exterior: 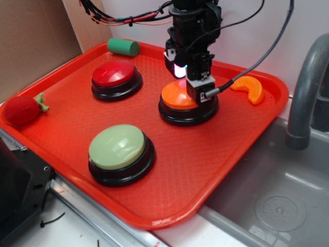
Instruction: Push the orange button.
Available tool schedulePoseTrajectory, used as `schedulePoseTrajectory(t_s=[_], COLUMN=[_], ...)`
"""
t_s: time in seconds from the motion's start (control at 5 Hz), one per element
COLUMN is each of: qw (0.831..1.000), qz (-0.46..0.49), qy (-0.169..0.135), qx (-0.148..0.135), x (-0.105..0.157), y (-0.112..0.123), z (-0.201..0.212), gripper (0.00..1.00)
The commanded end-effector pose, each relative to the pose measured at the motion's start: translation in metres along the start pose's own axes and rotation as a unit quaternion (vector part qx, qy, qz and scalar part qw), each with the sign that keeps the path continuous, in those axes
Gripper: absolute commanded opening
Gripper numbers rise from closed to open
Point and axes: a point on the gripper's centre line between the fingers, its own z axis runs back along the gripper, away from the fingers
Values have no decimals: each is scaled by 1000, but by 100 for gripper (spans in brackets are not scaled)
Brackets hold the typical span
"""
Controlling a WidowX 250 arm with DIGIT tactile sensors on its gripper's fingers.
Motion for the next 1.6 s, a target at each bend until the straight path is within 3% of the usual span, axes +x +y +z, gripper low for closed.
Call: schedulePoseTrajectory(t_s=[0.0, 0.4, 1.4], qw=[998, 997, 996], qz=[0, 4, 47], qy=[-49, -61, -68], qx=[27, 48, 41], x=[11, 5, -9], y=[-6, -3, 2], z=[52, 71, 94], gripper=[100, 100, 100])
